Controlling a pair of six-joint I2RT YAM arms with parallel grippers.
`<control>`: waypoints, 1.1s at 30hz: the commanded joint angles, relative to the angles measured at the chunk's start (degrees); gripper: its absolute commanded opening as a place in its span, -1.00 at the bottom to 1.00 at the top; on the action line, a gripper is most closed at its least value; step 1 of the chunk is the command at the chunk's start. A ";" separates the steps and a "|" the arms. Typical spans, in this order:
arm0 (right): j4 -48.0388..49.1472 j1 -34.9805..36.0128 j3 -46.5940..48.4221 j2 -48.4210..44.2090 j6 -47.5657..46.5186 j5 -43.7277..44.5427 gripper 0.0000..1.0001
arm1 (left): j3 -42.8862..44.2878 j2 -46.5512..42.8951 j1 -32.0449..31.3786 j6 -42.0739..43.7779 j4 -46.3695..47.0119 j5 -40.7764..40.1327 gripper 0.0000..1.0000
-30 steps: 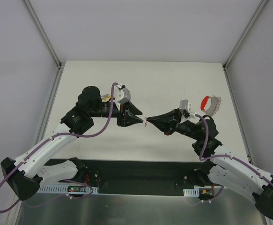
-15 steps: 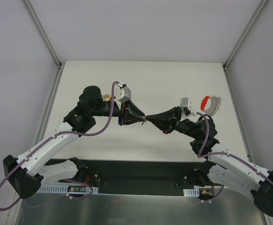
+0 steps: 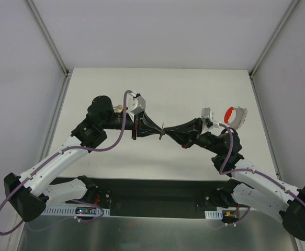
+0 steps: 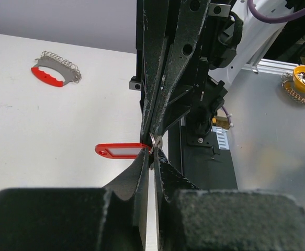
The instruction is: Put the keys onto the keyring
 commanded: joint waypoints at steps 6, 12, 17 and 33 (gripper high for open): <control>4.32 -0.39 -0.02 -0.08 0.58 -2.23 -0.98 | -0.79 -0.35 0.88 0.26 1.27 1.49 -1.00; -2.00 -0.48 1.64 -0.86 -2.49 -3.99 -0.81 | 0.35 -0.61 1.40 2.64 -2.60 0.35 -1.00; -14.21 -0.57 3.93 -4.11 -9.94 -3.90 -0.46 | 0.71 -1.05 1.84 4.39 -6.12 -0.36 -1.00; -48.58 -0.57 18.96 -2.63 -30.54 -11.28 -0.38 | 5.36 2.02 1.84 11.07 -18.86 5.88 -1.00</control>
